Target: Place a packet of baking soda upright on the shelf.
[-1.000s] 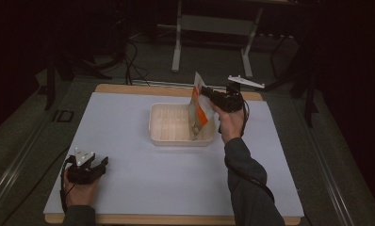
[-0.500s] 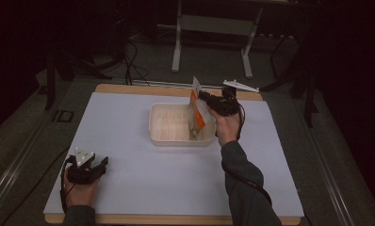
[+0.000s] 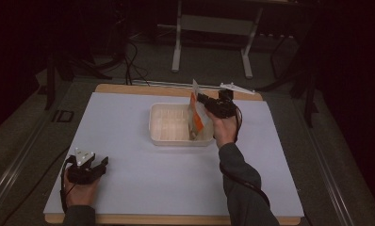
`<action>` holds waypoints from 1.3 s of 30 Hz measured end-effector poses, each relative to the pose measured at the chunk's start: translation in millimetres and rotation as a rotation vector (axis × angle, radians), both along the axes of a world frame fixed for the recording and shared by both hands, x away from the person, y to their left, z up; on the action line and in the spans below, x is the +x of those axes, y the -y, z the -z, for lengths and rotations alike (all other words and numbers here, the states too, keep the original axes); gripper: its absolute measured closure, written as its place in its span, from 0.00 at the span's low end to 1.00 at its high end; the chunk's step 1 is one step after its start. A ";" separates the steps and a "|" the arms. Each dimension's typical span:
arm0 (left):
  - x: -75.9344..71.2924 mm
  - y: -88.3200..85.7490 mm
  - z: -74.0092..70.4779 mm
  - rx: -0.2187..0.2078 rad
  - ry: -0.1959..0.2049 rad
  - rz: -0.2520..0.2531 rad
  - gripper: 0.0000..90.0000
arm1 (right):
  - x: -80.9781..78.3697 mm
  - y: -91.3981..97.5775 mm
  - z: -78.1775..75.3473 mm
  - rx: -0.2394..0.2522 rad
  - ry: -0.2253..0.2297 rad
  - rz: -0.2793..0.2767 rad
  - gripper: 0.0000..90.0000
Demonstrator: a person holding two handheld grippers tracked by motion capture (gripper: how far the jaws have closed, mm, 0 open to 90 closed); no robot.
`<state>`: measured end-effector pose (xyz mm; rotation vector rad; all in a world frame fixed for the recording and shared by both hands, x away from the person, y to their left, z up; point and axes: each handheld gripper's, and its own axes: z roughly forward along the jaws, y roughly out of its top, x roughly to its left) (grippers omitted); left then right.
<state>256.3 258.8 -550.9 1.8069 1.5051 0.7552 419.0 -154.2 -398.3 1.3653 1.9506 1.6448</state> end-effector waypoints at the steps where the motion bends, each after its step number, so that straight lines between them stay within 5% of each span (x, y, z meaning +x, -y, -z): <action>1: 0.0 0.0 0.0 0.001 0.000 0.000 0.53 | 0.2 -0.6 1.3 -0.001 -0.004 0.000 1.00; 14: 0.0 0.1 0.0 0.002 0.000 0.001 0.53 | 5.7 -7.6 4.5 -0.029 -0.046 0.053 0.99; 24: 0.2 0.3 0.2 0.003 -0.001 0.001 0.53 | 11.5 -14.2 10.5 -0.140 -0.075 0.059 0.75; 29: 0.2 0.3 0.1 0.002 -0.001 0.001 0.53 | 15.7 -13.2 11.9 -0.156 -0.112 0.038 0.60; 39: 0.2 0.2 0.1 0.003 -0.003 0.001 0.52 | 10.5 -8.8 7.5 -0.244 -0.141 -0.022 0.49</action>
